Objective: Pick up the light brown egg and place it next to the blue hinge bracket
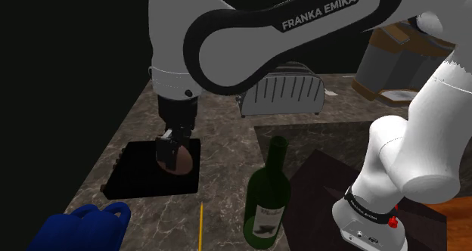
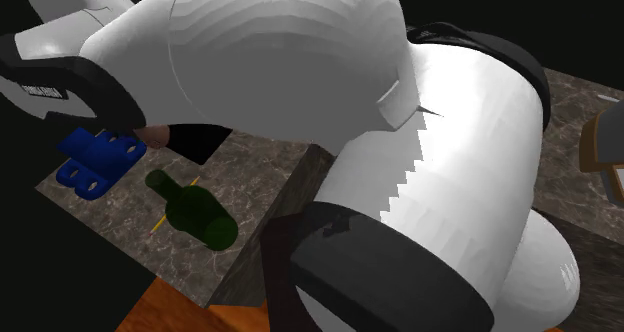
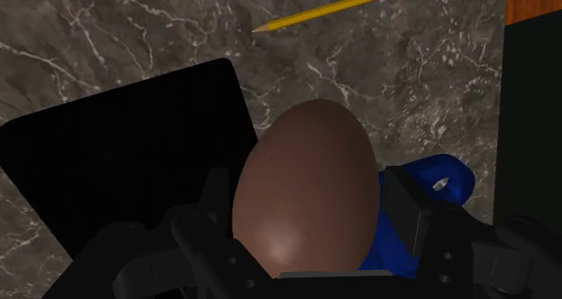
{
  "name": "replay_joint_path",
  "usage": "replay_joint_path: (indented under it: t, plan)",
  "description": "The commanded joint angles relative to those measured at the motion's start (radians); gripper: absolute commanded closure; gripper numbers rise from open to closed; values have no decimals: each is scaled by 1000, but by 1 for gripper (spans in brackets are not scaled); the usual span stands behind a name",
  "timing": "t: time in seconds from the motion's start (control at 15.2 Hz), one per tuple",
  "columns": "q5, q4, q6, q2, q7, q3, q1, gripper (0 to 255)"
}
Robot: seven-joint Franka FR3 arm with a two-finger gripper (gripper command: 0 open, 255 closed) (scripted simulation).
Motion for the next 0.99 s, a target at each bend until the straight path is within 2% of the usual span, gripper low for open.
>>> replay_joint_path:
  t: [0.0,0.46,0.92]
  plan:
    - [-13,34,-4,26,55,26,20,255]
    - [-87,191,-18,163,245,106,103,255]
    - [-193,419,-70,347,426,153,216,255]
